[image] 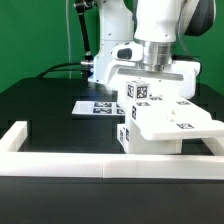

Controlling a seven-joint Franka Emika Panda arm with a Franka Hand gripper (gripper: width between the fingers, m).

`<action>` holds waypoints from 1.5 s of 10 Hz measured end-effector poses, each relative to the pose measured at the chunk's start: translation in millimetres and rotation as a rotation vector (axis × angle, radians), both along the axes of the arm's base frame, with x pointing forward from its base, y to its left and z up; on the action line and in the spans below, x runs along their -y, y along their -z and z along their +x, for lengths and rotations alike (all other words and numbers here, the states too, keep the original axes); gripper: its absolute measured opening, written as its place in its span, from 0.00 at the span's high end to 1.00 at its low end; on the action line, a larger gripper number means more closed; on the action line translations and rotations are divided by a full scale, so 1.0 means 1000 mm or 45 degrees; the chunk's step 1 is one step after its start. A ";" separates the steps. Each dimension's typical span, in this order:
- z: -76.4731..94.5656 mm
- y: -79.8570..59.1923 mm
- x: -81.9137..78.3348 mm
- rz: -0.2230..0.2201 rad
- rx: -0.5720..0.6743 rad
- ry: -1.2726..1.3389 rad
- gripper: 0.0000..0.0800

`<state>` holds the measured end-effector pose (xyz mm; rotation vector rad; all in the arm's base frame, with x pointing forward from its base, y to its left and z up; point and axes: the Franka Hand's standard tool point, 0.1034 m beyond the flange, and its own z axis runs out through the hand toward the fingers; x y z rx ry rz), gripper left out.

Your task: Assemble chair

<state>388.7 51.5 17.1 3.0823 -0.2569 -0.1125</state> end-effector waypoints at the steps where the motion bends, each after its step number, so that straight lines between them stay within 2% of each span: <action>1: -0.002 0.004 -0.001 -0.006 -0.009 -0.008 0.19; 7: -0.005 0.011 0.004 -0.020 -0.028 -0.006 0.19; 8: -0.003 0.010 0.003 -0.019 -0.023 -0.006 0.34; 9: -0.001 0.010 0.003 -0.018 -0.019 -0.006 0.34; 10: 0.000 0.010 0.003 -0.018 -0.018 -0.006 0.58; 11: 0.000 0.009 0.002 -0.017 -0.017 -0.006 0.58; 12: 0.000 0.009 0.002 -0.017 -0.017 -0.007 0.64; 15: 0.001 0.008 0.001 -0.014 -0.014 -0.007 0.64</action>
Offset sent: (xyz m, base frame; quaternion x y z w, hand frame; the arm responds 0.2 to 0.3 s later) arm 0.0036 0.0022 -0.0081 -0.0019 0.0087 -0.0061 0.9999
